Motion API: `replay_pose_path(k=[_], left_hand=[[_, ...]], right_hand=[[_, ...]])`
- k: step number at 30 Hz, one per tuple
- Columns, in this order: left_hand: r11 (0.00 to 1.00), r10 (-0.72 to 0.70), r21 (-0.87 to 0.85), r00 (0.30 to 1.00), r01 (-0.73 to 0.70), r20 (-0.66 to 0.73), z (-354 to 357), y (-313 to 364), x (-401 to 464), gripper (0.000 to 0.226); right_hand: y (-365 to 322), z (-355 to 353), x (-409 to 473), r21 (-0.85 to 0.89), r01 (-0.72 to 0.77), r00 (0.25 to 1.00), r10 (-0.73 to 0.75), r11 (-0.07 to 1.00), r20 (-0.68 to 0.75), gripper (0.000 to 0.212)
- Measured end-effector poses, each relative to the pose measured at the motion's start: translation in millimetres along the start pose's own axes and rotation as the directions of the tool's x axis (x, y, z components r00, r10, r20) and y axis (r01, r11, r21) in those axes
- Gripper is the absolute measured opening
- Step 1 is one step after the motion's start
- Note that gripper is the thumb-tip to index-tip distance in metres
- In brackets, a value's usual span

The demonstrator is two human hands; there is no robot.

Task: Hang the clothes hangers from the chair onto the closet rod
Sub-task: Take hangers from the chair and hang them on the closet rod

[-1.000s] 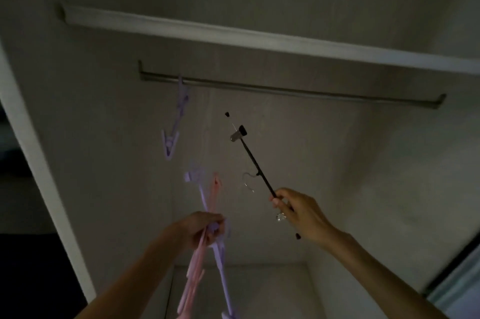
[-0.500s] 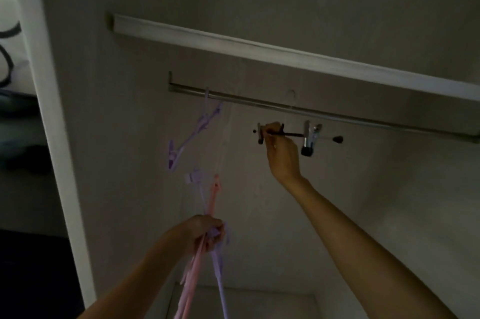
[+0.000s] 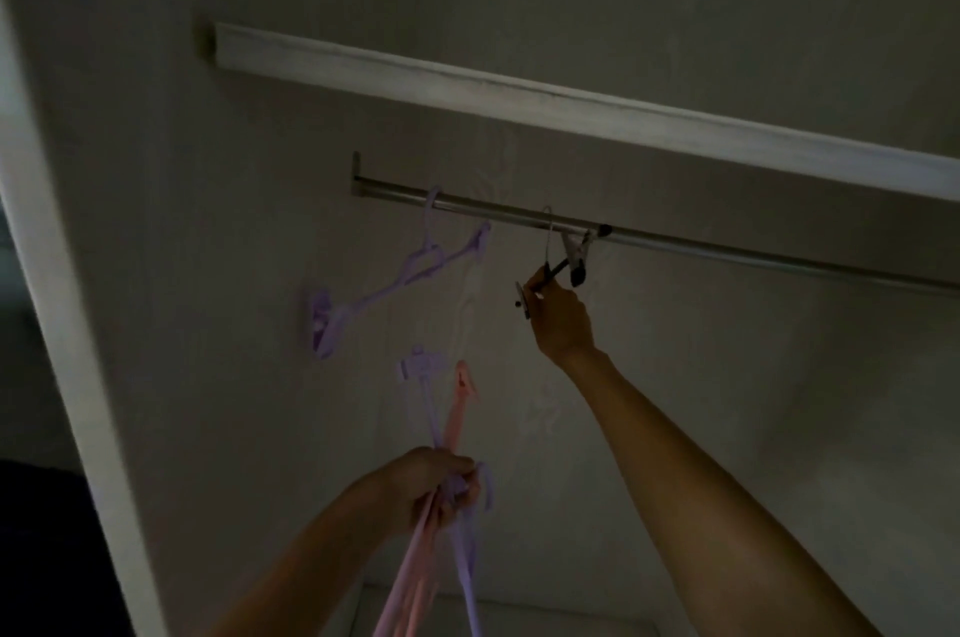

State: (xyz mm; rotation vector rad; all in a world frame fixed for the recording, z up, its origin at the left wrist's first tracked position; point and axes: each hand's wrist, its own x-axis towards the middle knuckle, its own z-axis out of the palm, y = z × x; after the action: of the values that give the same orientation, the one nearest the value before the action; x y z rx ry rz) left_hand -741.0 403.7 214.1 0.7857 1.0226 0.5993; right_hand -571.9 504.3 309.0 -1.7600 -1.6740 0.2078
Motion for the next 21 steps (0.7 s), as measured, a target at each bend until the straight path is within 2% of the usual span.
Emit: replay_pose_path(k=[3, 6, 8, 9, 10, 12, 13, 14, 15, 18, 19, 20, 21], left_hand=[[1.000, -0.009, 0.002, 1.000, 0.010, -0.010, 1, 7, 0, 0.033], [1.000, -0.011, 0.012, 0.999, 0.011, -0.034, 2, 12, 2, 0.033], [1.000, -0.015, 0.001, 0.999, 0.015, -0.031, 3, 15, 3, 0.034], [1.000, -0.019, -0.009, 0.999, 0.019, -0.030, 4, 16, 2, 0.035], [1.000, -0.018, -0.015, 0.999, 0.017, -0.030, 3, 18, 2, 0.035], [1.000, -0.004, -0.020, 0.999, 0.004, -0.038, 4, 21, 0, 0.035], [1.000, 0.005, -0.025, 0.999, -0.006, -0.040, 4, 24, -1, 0.034], [0.999, 0.013, -0.037, 0.999, -0.015, -0.043, 4, 25, -2, 0.033], [0.998, 0.017, -0.053, 0.999, -0.019, -0.046, 5, 27, -3, 0.032], [0.997, 0.028, -0.073, 0.999, -0.031, -0.045, 7, 30, -6, 0.030], [0.997, 0.033, -0.065, 0.998, -0.036, -0.047, 8, 30, -7, 0.030], [0.998, 0.040, -0.056, 0.998, -0.043, -0.050, 7, 31, -8, 0.029], [0.997, 0.045, -0.055, 0.998, -0.048, -0.052, 7, 31, -10, 0.029]], right_hand=[[1, 2, 0, 0.194, -0.038, 0.998, 0.028, 0.980, 0.055, 0.035], [-2, -1, 4, 0.186, -0.043, 0.987, 0.014, 0.982, 0.158, 0.046], [-6, -6, -2, 0.283, -0.084, 0.987, 0.042, 0.955, 0.152, 0.051], [-10, -10, -7, 0.408, -0.131, 0.988, 0.083, 0.904, 0.133, 0.051], [-15, -17, -14, 0.576, -0.203, 0.979, 0.156, 0.792, 0.132, 0.046], [-27, -32, -27, 0.796, -0.383, 0.922, 0.243, 0.469, 0.301, 0.038], [-34, -40, -34, 0.804, -0.462, 0.887, 0.209, 0.374, 0.412, 0.041], [-42, -46, -43, 0.768, -0.508, 0.858, 0.149, 0.390, 0.491, 0.044], [-50, -50, -48, 0.715, -0.515, 0.841, 0.116, 0.472, 0.529, 0.048], [-65, -38, -53, 0.558, -0.423, 0.871, 0.151, 0.714, 0.467, 0.079], [-67, -31, -51, 0.507, -0.382, 0.896, 0.174, 0.773, 0.410, 0.080], [-70, -24, -50, 0.468, -0.336, 0.918, 0.174, 0.817, 0.356, 0.070], [-72, -17, -49, 0.442, -0.277, 0.940, 0.145, 0.853, 0.309, 0.050]])
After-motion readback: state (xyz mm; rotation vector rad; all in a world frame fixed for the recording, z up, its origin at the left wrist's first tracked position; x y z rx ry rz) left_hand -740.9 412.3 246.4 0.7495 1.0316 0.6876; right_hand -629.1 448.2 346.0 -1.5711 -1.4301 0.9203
